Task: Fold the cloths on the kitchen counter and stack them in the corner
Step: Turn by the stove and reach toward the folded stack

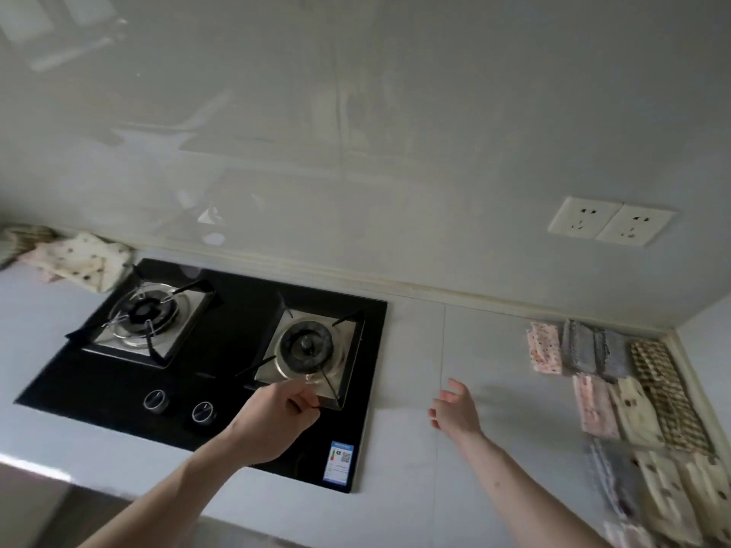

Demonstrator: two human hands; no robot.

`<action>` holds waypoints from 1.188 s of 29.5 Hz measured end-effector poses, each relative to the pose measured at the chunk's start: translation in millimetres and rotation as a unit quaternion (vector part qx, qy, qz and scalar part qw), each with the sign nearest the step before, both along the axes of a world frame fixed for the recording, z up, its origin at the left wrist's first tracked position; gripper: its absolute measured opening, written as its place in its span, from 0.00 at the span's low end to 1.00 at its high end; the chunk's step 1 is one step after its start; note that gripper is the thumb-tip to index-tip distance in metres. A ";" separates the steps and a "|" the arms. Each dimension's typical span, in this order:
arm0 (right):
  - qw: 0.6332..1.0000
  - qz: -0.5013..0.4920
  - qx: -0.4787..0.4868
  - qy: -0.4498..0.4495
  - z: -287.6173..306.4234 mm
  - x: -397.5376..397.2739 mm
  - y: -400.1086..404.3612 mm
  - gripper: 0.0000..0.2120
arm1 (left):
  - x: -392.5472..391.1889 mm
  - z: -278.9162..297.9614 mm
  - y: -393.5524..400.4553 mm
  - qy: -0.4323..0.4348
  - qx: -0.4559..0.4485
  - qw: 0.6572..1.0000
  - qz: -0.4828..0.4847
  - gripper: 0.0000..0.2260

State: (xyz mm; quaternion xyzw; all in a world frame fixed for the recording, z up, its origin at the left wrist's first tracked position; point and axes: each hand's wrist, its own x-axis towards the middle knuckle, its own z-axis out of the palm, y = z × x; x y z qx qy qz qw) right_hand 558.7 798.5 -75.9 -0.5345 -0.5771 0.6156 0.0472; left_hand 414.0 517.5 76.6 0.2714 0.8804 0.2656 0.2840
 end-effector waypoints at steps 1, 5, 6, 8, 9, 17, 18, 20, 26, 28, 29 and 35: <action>0.999 0.049 0.011 0.005 6.9 -8.7 -23.0 0.28 | -2.1 2.5 -12.2 0.002 0.003 1.000 0.005 0.02; 0.969 0.237 0.053 0.048 51.6 -51.9 -112.5 0.24 | -16.4 14.0 -77.7 0.026 0.017 0.999 0.036 0.07; 0.958 0.271 0.067 0.063 63.0 -64.7 -133.4 0.24 | -20.9 17.3 -96.1 0.038 0.019 0.998 0.044 0.07; 0.939 0.321 0.085 0.094 83.2 -90.6 -174.9 0.24 | -30.0 23.4 -135.0 0.059 0.022 0.996 0.062 0.07; 0.929 0.342 0.095 0.109 92.1 -102.9 -196.2 0.24 | -33.9 26.6 -155.6 0.068 0.027 0.995 0.075 0.07; 0.879 0.434 0.120 0.157 152.6 -175.3 -360.4 0.25 | -65.2 34.5 -337.4 0.079 0.057 0.981 0.169 0.07; 0.877 0.439 0.117 0.159 154.5 -182.0 -378.7 0.25 | -69.2 33.5 -357.6 0.080 0.059 0.978 0.181 0.07; 0.870 0.453 0.109 0.160 158.0 -191.0 -411.3 0.25 | -74.2 32.9 -390.9 0.079 0.063 0.974 0.201 0.07; 0.844 0.503 0.104 0.153 160.6 -233.3 -482.2 0.25 | -103.4 35.6 -460.1 0.081 0.079 0.963 0.245 0.09; 0.841 0.509 0.107 0.148 162.8 -253.1 -496.9 0.25 | -119.1 31.1 -478.1 0.085 0.082 0.959 0.256 0.09; 0.841 0.510 0.105 0.149 163.5 -264.1 -503.8 0.24 | -127.9 28.0 -487.1 0.086 0.082 0.959 0.257 0.09; 0.844 0.506 0.096 0.152 149.4 -352.1 -545.0 0.24 | -197.8 14.7 -543.5 0.090 0.061 0.955 0.276 0.11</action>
